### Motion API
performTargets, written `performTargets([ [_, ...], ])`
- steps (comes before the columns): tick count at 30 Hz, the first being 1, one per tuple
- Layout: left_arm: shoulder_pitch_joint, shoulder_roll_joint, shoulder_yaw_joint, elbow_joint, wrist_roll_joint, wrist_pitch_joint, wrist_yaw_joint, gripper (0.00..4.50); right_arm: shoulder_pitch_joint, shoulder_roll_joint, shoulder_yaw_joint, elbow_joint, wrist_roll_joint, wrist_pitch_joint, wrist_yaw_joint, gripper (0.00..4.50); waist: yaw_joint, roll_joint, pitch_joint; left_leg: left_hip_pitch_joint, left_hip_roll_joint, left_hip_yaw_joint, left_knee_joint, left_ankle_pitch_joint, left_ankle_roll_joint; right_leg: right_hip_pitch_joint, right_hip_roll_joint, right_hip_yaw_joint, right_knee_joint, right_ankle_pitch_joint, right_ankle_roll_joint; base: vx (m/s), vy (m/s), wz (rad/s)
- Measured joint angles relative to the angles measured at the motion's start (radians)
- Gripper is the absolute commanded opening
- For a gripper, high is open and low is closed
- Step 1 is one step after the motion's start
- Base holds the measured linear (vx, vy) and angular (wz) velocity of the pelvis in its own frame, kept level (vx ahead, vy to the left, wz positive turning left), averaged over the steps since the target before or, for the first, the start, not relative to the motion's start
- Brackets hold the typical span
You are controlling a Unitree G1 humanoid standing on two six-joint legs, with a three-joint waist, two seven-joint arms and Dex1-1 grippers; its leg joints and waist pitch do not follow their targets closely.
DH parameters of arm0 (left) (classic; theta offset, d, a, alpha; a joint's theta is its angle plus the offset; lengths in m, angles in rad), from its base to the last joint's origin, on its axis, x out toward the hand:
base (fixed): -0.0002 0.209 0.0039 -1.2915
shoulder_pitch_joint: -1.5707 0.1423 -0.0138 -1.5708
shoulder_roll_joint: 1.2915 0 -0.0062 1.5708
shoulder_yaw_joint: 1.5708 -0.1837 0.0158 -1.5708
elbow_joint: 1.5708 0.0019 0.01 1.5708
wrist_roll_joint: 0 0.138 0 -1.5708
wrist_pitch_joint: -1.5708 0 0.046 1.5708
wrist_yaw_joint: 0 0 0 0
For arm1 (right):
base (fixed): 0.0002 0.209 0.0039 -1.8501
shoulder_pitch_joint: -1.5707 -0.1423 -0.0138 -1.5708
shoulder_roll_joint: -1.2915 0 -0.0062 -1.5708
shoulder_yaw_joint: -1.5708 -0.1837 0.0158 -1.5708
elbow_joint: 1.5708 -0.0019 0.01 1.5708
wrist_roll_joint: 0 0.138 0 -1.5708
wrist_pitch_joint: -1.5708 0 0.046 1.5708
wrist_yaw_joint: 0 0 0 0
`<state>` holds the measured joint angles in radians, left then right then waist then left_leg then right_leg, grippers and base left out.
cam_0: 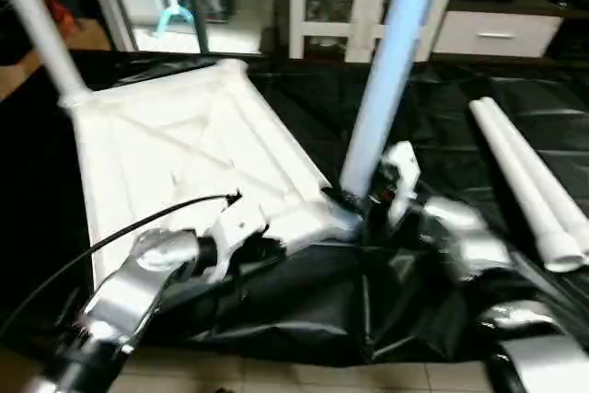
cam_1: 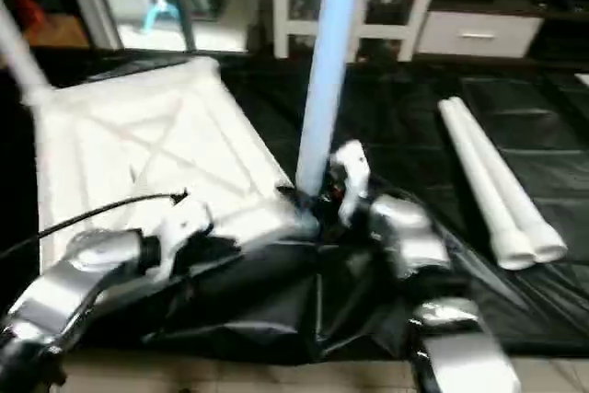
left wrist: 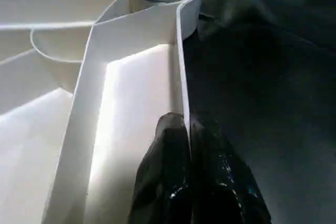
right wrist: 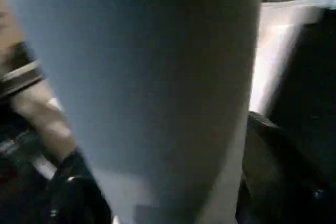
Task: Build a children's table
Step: Rotate leg to tighten
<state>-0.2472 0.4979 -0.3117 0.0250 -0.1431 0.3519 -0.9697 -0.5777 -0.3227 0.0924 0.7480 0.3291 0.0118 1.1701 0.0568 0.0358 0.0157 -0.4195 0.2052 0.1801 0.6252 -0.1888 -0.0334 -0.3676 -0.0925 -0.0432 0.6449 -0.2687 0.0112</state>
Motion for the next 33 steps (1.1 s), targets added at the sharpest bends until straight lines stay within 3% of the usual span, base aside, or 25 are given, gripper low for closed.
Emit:
performTargets([
  [3, 0.019, 0.021, -0.001, -0.021, -0.027, 0.002, -0.053, 0.0, 0.033, -0.054, 0.027, -0.071, 0.021, 0.041, 0.12, 3.49, 0.007, 0.001, 0.001, 0.0, 0.0, 0.001, 0.001, -0.001, 0.001, -0.001, 0.0, 0.001, 0.001, 0.0, 0.0, 0.0, 0.0, 0.0],
  [10, 0.04, 0.057, 0.01, -0.019, -0.049, -0.018, -0.083, 0.0, 0.073, -0.156, 0.007, -0.137, 0.064, 0.116, 0.231, 3.35, -0.001, 0.001, 0.001, 0.001, 0.0, 0.001, 0.001, 0.001, 0.0, -0.001, 0.0, 0.003, 0.002, 0.001, 0.002, 0.0, 0.0, 0.0],
  [24, 0.039, 0.06, 0.014, -0.013, -0.051, -0.014, -0.095, 0.0, 0.102, -0.141, -0.001, -0.181, 0.081, 0.176, 0.24, 2.14, -0.006, 0.002, 0.001, 0.002, 0.001, 0.001, 0.001, 0.001, -0.001, -0.001, 0.001, 0.003, 0.002, 0.001, 0.002, 0.0, 0.0, 0.0],
  [33, 0.039, 0.068, 0.013, -0.013, -0.05, -0.009, -0.096, 0.0, 0.103, -0.121, -0.009, -0.181, 0.076, 0.181, 0.23, 2.01, -0.01, 0.003, 0.001, 0.002, 0.001, 0.001, 0.001, 0.001, -0.002, -0.001, 0.001, 0.003, 0.002, 0.001, 0.002, 0.0, 0.0, 0.0],
])
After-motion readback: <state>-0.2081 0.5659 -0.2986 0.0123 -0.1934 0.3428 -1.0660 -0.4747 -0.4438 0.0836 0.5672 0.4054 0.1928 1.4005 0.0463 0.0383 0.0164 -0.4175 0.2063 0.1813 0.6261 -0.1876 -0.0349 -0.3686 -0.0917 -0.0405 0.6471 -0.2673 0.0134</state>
